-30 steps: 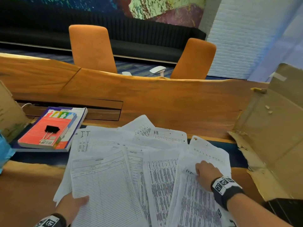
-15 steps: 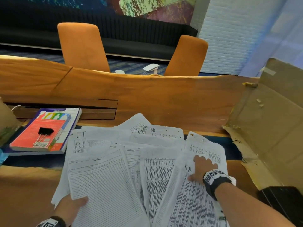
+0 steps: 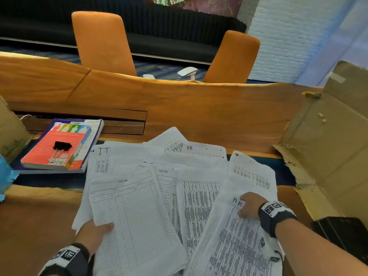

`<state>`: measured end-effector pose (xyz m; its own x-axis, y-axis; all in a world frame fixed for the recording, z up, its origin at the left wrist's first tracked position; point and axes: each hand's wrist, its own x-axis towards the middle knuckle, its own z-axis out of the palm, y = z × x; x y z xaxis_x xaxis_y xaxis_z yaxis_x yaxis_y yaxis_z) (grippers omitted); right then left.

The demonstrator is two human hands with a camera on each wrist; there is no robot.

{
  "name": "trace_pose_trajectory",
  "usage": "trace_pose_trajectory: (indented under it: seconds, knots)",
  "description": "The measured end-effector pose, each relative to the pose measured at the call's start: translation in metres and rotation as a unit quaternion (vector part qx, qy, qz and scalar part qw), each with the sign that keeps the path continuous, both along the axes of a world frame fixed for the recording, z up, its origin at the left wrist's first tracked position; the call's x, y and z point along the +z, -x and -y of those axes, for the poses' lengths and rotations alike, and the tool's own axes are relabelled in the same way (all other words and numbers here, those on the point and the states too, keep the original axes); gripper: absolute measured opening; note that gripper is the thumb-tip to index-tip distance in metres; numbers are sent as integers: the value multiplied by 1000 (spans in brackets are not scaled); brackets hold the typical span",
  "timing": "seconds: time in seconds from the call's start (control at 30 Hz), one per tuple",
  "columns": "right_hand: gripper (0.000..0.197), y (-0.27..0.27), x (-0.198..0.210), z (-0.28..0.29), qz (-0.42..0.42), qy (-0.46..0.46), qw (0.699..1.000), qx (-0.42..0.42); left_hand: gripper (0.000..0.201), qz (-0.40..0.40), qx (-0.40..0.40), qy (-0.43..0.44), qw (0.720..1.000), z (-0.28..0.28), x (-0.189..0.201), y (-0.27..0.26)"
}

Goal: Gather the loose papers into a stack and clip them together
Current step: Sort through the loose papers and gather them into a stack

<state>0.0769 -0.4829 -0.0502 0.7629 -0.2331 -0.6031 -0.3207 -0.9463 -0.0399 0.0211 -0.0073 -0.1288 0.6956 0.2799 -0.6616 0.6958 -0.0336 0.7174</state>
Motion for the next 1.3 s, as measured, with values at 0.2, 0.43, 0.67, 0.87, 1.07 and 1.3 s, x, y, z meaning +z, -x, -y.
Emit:
trace_pose_trajectory:
  seconds: [0.2, 0.43, 0.67, 0.87, 1.07, 1.3]
  knots:
    - [36, -2, 1, 20, 80, 7, 994, -67, 26, -5, -4, -6, 1000, 3, 6, 1]
    - [45, 7, 4, 14, 85, 34, 995, -35, 29, -11, 2, -14, 1000, 4, 8, 1]
    - [22, 10, 73, -50, 22, -58, 983, 172, 29, 16, 12, 12, 1000, 1, 28, 1]
    - [19, -6, 143, -146, 64, -148, 946, 281, 21, 111, -37, 0, 993, 6, 89, -12]
    - [67, -44, 179, -210, 215, -215, 917, 260, 18, 206, -159, -52, 964, 22, 137, -25]
    - [7, -69, 178, -229, 242, -164, 900, 324, 26, 215, -129, 1, 968, 23, 151, -27]
